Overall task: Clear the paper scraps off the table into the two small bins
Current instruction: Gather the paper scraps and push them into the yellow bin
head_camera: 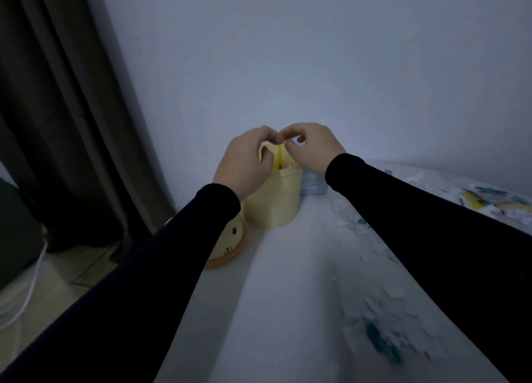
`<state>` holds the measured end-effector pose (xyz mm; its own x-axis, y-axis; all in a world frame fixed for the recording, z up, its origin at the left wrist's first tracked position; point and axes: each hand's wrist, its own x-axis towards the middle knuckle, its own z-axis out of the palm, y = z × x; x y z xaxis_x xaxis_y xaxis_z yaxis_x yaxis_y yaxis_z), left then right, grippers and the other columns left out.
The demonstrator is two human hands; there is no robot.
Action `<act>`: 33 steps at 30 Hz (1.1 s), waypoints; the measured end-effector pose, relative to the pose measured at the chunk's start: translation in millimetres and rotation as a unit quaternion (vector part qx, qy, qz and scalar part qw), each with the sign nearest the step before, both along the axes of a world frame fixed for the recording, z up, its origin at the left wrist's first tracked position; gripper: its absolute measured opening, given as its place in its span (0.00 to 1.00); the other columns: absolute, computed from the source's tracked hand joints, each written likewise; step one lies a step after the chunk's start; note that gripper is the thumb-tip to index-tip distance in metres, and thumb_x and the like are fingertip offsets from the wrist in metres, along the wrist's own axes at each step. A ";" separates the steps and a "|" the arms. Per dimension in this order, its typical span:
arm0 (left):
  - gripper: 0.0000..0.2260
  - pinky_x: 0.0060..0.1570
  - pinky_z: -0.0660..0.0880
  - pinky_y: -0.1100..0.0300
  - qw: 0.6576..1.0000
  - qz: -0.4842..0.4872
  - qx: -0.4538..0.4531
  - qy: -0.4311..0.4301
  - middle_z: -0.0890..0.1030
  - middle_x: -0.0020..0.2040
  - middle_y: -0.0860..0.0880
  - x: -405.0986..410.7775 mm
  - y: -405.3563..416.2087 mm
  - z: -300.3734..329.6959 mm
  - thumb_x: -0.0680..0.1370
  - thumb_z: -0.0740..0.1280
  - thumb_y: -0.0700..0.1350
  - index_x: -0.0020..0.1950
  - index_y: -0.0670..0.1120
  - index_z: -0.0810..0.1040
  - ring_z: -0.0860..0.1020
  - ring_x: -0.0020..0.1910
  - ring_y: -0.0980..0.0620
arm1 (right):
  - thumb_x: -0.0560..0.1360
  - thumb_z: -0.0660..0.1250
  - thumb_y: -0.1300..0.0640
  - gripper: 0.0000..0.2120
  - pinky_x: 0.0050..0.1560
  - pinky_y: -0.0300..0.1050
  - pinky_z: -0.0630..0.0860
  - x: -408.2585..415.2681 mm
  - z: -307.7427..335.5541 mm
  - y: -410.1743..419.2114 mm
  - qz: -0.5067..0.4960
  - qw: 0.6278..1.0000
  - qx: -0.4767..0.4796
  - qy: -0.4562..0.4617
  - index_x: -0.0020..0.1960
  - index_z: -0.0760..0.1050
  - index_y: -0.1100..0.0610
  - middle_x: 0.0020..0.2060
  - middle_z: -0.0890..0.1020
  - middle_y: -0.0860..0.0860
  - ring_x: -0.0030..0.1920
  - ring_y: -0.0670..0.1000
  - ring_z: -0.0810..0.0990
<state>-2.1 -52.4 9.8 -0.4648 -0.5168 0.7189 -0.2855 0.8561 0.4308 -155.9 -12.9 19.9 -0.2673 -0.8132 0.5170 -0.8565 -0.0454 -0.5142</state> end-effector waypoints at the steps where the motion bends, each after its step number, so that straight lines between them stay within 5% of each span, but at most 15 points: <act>1: 0.13 0.50 0.65 0.70 0.999 0.002 -0.029 0.029 0.81 0.51 0.51 2.9 13.9 -5.4 0.73 0.60 0.35 0.52 0.44 0.79 0.74 0.48 0.57 | 0.75 0.61 0.55 0.11 0.62 0.46 0.71 7.5 -2.8 14.4 -0.007 1.000 -0.028 -0.004 0.53 0.80 0.47 0.52 0.82 0.42 0.51 0.42 0.75; 4: 0.14 0.51 0.65 0.65 0.996 0.006 -0.072 0.050 0.81 0.48 0.46 10.1 56.5 -41.8 0.72 0.58 0.40 0.51 0.42 0.79 0.73 0.49 0.53 | 0.73 0.62 0.60 0.11 0.58 0.43 0.72 27.0 -20.9 60.1 -0.028 0.998 -0.055 -0.010 0.51 0.80 0.54 0.49 0.83 0.49 0.48 0.49 0.78; 7: 0.23 0.58 0.67 0.56 0.987 0.053 0.048 -0.141 0.78 0.58 0.43 16.2 84.9 -92.4 0.72 0.51 0.48 0.60 0.41 0.75 0.74 0.58 0.45 | 0.74 0.62 0.56 0.12 0.58 0.45 0.74 38.8 -49.1 106.2 -0.047 0.985 0.162 0.047 0.55 0.79 0.56 0.53 0.81 0.54 0.55 0.54 0.79; 10: 0.25 0.62 0.66 0.48 0.928 0.091 0.124 -0.339 0.70 0.64 0.38 17.7 92.1 -114.9 0.76 0.47 0.53 0.62 0.38 0.68 0.68 0.64 0.41 | 0.78 0.56 0.46 0.23 0.70 0.54 0.61 51.3 -75.7 147.0 -0.080 0.923 0.361 0.107 0.71 0.66 0.52 0.70 0.67 0.52 0.70 0.56 0.65; 13: 0.21 0.62 0.65 0.48 0.915 0.064 0.136 -0.374 0.71 0.62 0.38 17.3 111.3 -113.4 0.82 0.50 0.53 0.62 0.37 0.70 0.68 0.62 0.41 | 0.81 0.47 0.45 0.24 0.70 0.63 0.53 59.8 -93.8 181.8 -0.065 0.885 0.438 0.143 0.76 0.54 0.49 0.77 0.53 0.49 0.75 0.57 0.52; 18: 0.20 0.67 0.63 0.52 0.911 -0.042 0.120 -0.393 0.65 0.72 0.38 25.4 180.4 -107.9 0.82 0.51 0.53 0.63 0.39 0.70 0.64 0.70 0.44 | 0.83 0.45 0.48 0.23 0.71 0.62 0.54 54.3 -98.4 224.2 -0.076 0.882 0.440 0.149 0.76 0.53 0.49 0.77 0.53 0.46 0.77 0.55 0.50; 22: 0.17 0.60 0.66 0.50 0.914 -0.079 0.065 -0.394 0.70 0.63 0.41 27.7 230.6 -111.4 0.82 0.52 0.55 0.58 0.43 0.70 0.68 0.64 0.42 | 0.82 0.48 0.48 0.22 0.72 0.60 0.56 51.9 -95.0 256.3 -0.107 0.880 0.443 0.133 0.75 0.57 0.49 0.77 0.55 0.50 0.76 0.57 0.53; 24: 0.24 0.63 0.65 0.48 0.907 -0.064 0.076 -0.409 0.68 0.65 0.42 26.8 244.6 -111.7 0.79 0.51 0.62 0.65 0.46 0.67 0.66 0.66 0.41 | 0.81 0.50 0.46 0.23 0.71 0.62 0.54 53.8 -91.2 276.9 -0.129 0.886 0.427 0.124 0.75 0.57 0.46 0.77 0.54 0.50 0.76 0.58 0.51; 26: 0.37 0.71 0.55 0.44 0.891 -0.046 0.126 -0.434 0.57 0.76 0.45 25.1 258.4 -108.7 0.74 0.50 0.70 0.76 0.51 0.54 0.55 0.75 0.42 | 0.80 0.50 0.44 0.25 0.71 0.65 0.50 58.1 -91.2 305.4 -0.165 0.895 0.404 0.092 0.76 0.52 0.43 0.77 0.51 0.50 0.77 0.58 0.48; 28: 0.45 0.72 0.49 0.41 0.882 -0.042 0.138 -0.449 0.49 0.79 0.48 21.8 273.2 -106.4 0.66 0.49 0.75 0.78 0.54 0.44 0.48 0.77 0.43 | 0.80 0.48 0.43 0.26 0.71 0.67 0.46 62.1 -96.7 335.3 -0.216 0.889 0.397 0.069 0.77 0.47 0.42 0.78 0.46 0.50 0.77 0.59 0.43; 33: 0.52 0.74 0.48 0.45 0.888 -0.060 0.077 -0.449 0.49 0.79 0.46 5.6 307.0 -113.7 0.62 0.51 0.78 0.78 0.49 0.47 0.47 0.77 0.46 | 0.79 0.47 0.38 0.29 0.71 0.67 0.42 60.8 -116.4 385.7 -0.302 0.868 0.394 0.029 0.77 0.44 0.45 0.78 0.41 0.54 0.76 0.62 0.39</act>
<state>3.6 254.6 -103.9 -0.8732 -0.4854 -0.0440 -0.4843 0.8541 0.1898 -95.2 372.8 -96.5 -0.7601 -0.6408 -0.1082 -0.6270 0.7669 -0.1371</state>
